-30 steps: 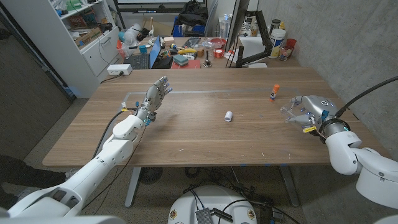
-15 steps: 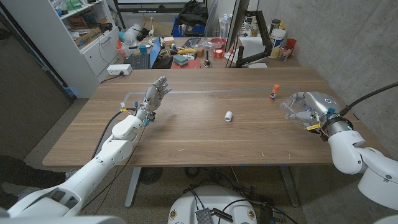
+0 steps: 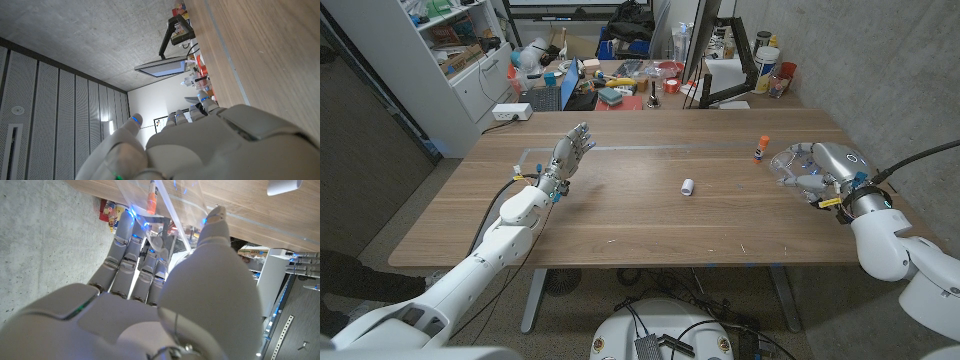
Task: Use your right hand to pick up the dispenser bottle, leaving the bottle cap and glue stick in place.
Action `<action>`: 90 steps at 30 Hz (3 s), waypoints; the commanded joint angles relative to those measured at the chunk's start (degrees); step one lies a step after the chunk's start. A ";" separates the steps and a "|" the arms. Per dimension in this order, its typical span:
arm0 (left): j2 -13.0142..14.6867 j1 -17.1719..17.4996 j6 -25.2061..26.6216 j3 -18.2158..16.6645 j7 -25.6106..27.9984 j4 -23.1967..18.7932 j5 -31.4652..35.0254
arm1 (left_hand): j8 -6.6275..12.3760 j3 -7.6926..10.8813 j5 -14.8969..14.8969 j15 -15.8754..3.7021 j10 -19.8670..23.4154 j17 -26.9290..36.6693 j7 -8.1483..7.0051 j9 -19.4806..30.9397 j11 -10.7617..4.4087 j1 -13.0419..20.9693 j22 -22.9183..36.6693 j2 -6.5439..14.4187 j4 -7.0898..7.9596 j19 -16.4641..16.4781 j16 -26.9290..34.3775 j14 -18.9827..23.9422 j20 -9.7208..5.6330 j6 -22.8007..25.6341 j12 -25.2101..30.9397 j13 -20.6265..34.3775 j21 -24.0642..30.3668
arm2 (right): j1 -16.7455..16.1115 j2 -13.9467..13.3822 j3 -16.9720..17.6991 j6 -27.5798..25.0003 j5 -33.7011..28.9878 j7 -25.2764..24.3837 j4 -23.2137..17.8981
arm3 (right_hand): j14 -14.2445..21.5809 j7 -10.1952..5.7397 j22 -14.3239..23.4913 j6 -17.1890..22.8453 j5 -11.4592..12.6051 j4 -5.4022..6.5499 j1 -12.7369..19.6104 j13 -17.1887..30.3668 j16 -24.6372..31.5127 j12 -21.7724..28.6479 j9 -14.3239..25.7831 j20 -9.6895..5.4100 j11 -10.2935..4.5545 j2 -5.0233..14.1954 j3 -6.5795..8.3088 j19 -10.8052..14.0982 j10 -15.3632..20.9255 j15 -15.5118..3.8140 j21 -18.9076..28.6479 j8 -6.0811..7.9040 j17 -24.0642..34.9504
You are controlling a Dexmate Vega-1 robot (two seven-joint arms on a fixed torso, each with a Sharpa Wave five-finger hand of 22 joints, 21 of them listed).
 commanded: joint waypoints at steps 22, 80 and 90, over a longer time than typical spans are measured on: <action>0.44 0.96 -0.06 -0.19 0.93 -1.17 0.12 | 0.29 -0.38 0.47 -1.21 -1.08 0.12 0.06 0.31 0.24 -0.44 0.29 3.18 -0.11 -3.22 0.11 -1.97 -0.72 -2.35 0.27 0.12 -0.24 | 2.43 9.23 2.07 11.47 -4.94 -0.96 2.05 | 6.18 -3.23 -0.70 4.68 0.52 1.49 15.92 0.99 0.17 0.45 0.37 -8.75 0.00 18.65 1.74 -0.83 1.04 -11.05 0.53 0.23 0.36; 0.07 0.49 -1.41 -1.08 -1.66 2.49 -1.57 | 0.31 -0.53 0.61 -1.13 -1.12 0.10 0.18 0.31 0.32 -0.30 0.31 3.27 -0.15 -3.09 0.10 -1.97 -0.76 -2.26 0.26 0.12 -0.68 | 12.74 14.94 -2.09 21.49 1.26 -5.88 6.57 | 6.71 -2.72 -2.18 5.63 0.55 1.87 15.92 1.83 -0.13 0.38 0.73 -8.77 0.32 18.61 2.20 -1.45 1.74 -10.92 1.69 -0.02 1.00; 0.38 0.63 -1.40 -1.50 -1.79 2.74 -1.90 | 0.33 -0.56 0.63 -1.11 -1.16 0.10 0.13 0.31 0.42 -0.28 0.31 3.27 -0.15 -3.03 0.10 -1.95 -0.79 -2.18 0.25 0.12 -0.76 | 14.91 14.09 -3.53 22.71 2.17 -6.77 7.84 | 6.75 -2.65 -2.44 5.85 0.54 1.95 15.91 1.91 -0.21 0.31 0.76 -8.79 0.61 18.63 2.29 -1.58 1.83 -10.88 1.87 -0.05 1.08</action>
